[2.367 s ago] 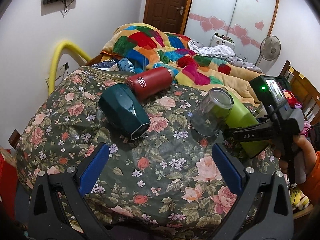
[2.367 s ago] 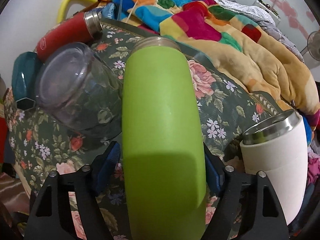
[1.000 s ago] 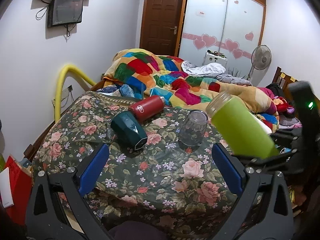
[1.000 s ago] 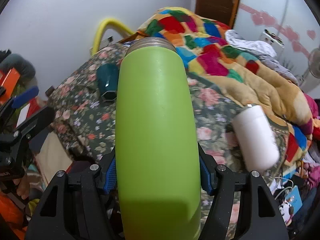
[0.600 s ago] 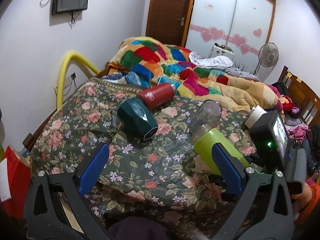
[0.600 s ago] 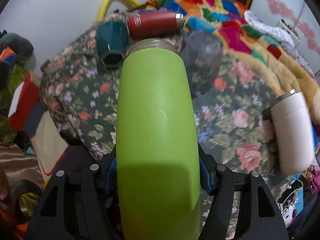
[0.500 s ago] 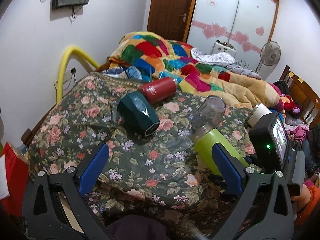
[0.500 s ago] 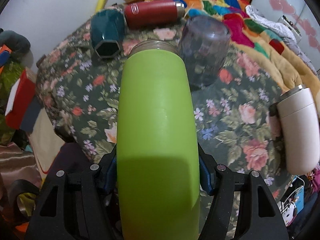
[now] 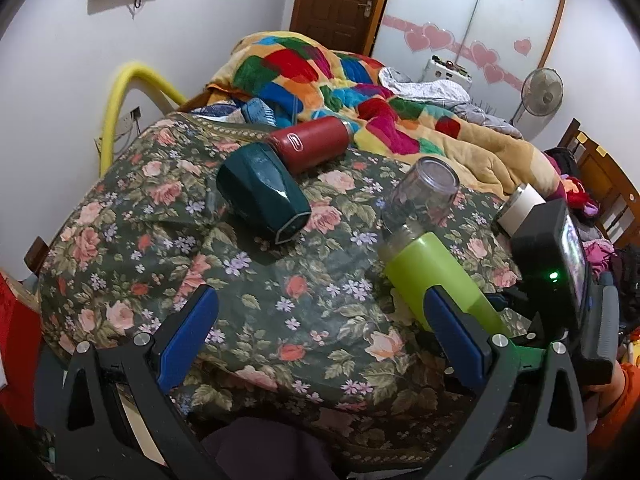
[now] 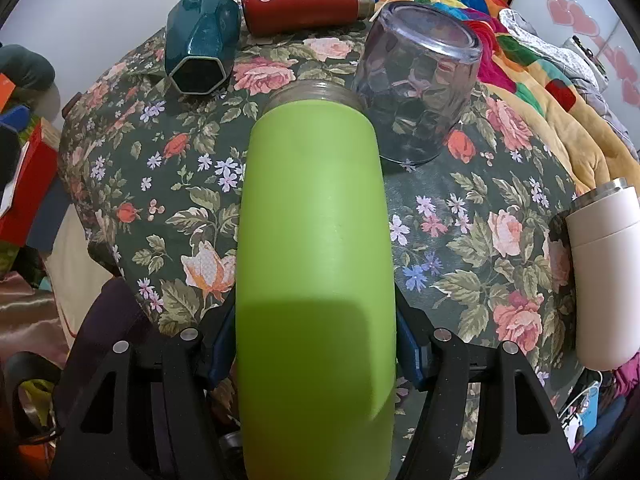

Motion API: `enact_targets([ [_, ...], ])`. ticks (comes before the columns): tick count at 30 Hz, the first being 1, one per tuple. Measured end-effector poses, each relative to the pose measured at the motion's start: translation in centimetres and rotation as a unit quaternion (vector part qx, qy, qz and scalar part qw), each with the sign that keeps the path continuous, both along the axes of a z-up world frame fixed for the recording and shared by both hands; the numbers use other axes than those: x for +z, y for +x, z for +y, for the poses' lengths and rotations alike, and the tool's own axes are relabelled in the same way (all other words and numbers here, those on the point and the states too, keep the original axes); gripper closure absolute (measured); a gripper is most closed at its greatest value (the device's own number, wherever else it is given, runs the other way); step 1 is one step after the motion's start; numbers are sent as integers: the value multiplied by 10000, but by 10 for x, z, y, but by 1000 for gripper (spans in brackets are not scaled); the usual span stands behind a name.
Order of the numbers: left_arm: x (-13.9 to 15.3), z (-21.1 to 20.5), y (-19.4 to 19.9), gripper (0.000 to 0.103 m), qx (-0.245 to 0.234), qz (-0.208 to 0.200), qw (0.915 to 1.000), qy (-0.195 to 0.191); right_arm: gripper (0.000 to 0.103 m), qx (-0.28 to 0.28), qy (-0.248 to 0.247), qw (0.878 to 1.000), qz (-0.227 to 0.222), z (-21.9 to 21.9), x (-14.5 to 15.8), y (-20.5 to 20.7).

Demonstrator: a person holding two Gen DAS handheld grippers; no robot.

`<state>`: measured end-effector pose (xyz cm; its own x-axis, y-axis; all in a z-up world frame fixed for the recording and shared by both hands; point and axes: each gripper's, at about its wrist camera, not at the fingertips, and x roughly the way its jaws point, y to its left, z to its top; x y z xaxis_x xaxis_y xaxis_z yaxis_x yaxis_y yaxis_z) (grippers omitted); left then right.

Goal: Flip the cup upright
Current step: 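Grasp the green bottle with the left gripper while the right gripper releases it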

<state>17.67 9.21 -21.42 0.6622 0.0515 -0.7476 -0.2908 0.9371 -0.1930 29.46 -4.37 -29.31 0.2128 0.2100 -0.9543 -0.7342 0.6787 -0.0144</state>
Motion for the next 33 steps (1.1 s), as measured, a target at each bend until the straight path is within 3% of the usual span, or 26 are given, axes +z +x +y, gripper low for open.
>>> enact_targets([
  [7, 3, -12, 5, 0, -138, 98, 9998, -44, 40, -30, 405, 9991, -81, -19, 29, -13],
  [13, -9, -22, 21, 3, -264, 408, 9969, -623, 39, -262, 842, 9950, -468, -54, 68, -33],
  [17, -22, -41, 39, 9, -460, 748, 9932, -764, 36, -635, 1065, 9889, -822, -86, 89, -40],
  [25, -46, -59, 75, 13, -367, 1477, 9795, -1318, 35, -1328, 1250, 9721, -1476, -130, 107, -53],
  [29, -62, -65, 92, 15, -335, 1910, 9645, -1793, 35, -1492, 1385, 9666, -1555, -144, 105, -61],
  [33, -74, -73, 104, 16, -162, 2284, 9586, -1695, 34, -1612, 1566, 9641, -1413, -155, 100, -65],
])
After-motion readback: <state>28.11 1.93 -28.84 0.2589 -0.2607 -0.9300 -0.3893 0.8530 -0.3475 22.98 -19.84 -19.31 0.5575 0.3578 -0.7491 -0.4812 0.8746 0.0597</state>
